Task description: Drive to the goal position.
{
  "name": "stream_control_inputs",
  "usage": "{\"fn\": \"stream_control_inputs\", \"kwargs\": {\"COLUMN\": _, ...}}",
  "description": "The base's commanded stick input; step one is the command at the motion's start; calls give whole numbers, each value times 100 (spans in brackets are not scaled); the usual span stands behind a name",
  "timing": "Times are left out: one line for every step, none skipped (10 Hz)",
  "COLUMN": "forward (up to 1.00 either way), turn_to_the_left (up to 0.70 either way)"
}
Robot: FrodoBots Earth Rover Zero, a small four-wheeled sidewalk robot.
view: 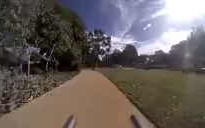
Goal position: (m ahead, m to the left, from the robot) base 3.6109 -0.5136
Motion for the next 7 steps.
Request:
{"fn": "stream_control_inputs", "kwargs": {"forward": 100, "turn_to_the_left": 0}}
{"fn": "stream_control_inputs", "kwargs": {"forward": 100, "turn_to_the_left": 0}}
{"fn": "stream_control_inputs", "kwargs": {"forward": 100, "turn_to_the_left": 0}}
{"fn": "stream_control_inputs", "kwargs": {"forward": 100, "turn_to_the_left": 0}}
{"fn": "stream_control_inputs", "kwargs": {"forward": 100, "turn_to_the_left": 17}}
{"fn": "stream_control_inputs", "kwargs": {"forward": 100, "turn_to_the_left": 33}}
{"fn": "stream_control_inputs", "kwargs": {"forward": 100, "turn_to_the_left": 22}}
